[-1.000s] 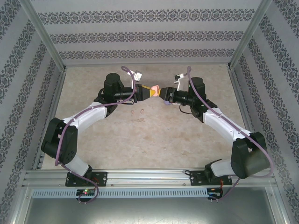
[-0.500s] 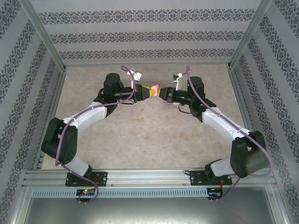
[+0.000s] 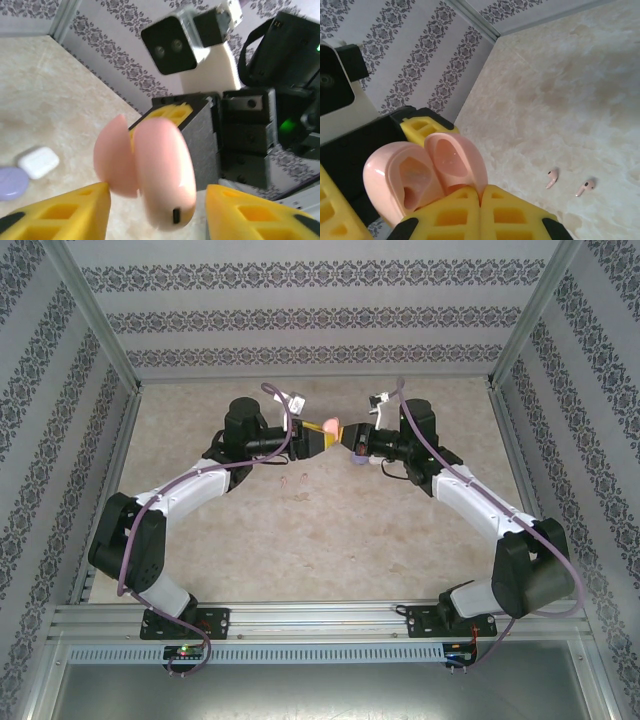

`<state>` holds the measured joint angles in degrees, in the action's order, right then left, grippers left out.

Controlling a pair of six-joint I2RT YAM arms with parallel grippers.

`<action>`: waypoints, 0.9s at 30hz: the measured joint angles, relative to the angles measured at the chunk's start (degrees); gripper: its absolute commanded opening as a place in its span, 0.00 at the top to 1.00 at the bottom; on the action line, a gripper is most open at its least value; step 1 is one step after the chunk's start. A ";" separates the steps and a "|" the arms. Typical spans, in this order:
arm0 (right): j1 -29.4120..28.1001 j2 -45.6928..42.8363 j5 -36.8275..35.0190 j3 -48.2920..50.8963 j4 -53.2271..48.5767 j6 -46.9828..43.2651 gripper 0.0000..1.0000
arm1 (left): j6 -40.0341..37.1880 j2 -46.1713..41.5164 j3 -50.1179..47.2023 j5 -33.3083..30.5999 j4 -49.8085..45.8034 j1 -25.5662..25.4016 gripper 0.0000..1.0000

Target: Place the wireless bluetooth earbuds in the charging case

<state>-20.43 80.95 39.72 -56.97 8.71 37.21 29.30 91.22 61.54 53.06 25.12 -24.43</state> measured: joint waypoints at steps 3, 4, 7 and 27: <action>0.04 0.11 -1.33 -1.99 -4.11 -3.19 1.00 | -2.84 -0.46 0.83 -1.31 -4.87 0.17 0.32; 0.07 0.24 -1.77 -2.71 -5.53 -4.55 1.00 | -4.20 -0.66 1.57 -1.64 -7.13 0.24 0.31; 0.81 0.72 -3.08 -4.11 -9.68 -8.90 1.00 | -9.79 -0.85 5.77 -2.32 -15.69 0.79 0.30; -0.98 4.07 -7.78 -13.70 -35.06 -36.76 1.00 | -41.31 11.47 28.59 2.51 -64.50 1.29 0.38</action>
<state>-21.41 85.01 31.94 -70.67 -26.35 0.45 -12.01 102.69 90.13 55.57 -39.38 -23.14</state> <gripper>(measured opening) 0.051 0.621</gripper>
